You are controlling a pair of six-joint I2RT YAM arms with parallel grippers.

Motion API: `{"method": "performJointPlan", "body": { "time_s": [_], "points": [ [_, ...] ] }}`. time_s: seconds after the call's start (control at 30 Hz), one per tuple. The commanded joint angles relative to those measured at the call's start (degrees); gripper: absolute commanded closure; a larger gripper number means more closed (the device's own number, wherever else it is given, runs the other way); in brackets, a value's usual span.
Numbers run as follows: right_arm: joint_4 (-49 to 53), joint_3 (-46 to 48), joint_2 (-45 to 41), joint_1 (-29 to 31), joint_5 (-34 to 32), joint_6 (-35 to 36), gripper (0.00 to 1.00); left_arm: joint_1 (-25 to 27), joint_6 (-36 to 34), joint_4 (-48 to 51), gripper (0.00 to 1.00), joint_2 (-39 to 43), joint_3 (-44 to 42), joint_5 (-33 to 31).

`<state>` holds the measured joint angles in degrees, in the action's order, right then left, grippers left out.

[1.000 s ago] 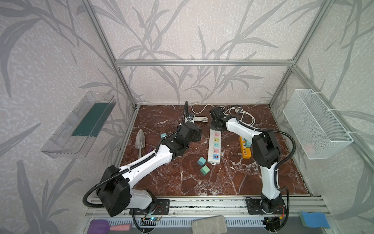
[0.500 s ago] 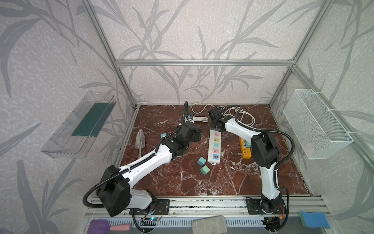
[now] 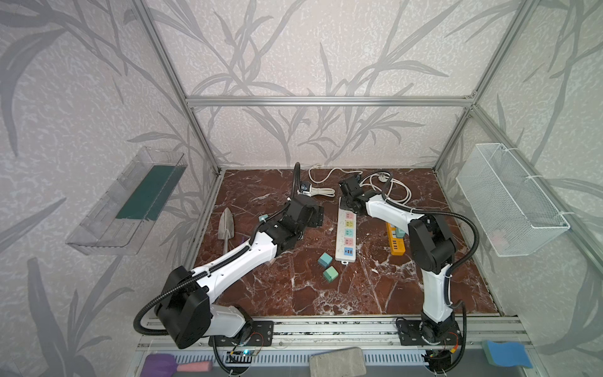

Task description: Insert the plug

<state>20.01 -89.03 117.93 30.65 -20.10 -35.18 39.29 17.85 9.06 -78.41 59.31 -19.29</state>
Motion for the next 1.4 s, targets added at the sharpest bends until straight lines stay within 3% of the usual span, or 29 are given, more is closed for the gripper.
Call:
{"method": "performJointPlan", "body": {
  "time_s": [0.0, 0.47, 0.87, 0.97, 1.2, 1.37],
  "points": [
    [-0.3, -2.6, -1.0, -0.5, -0.2, 1.1, 1.0, -0.4, 1.4, 0.8, 0.11, 1.1, 0.7, 0.3],
    [0.5, 0.9, -0.1, -0.3, 1.9, -0.4, 1.0, -0.8, 1.7, 0.9, 0.11, 1.0, 0.7, 0.7],
    [1.3, 1.5, 1.3, -0.4, -3.2, 1.6, 1.0, -0.9, 1.8, 0.7, 0.11, 1.6, 0.6, 1.2],
    [3.4, -0.8, 2.6, -0.6, -0.3, 3.0, 1.0, -1.0, 1.9, 0.7, 0.11, 1.8, 0.5, 1.4],
    [7.8, 1.0, 5.1, 0.9, -1.4, -7.0, 1.0, -1.4, 2.0, 0.7, 0.11, 2.1, 0.5, 1.6],
    [9.8, 1.0, 7.9, 1.5, -0.3, -8.7, 1.0, -1.5, 2.0, 0.8, 0.12, 2.0, 0.5, 1.7]
  ]
}}
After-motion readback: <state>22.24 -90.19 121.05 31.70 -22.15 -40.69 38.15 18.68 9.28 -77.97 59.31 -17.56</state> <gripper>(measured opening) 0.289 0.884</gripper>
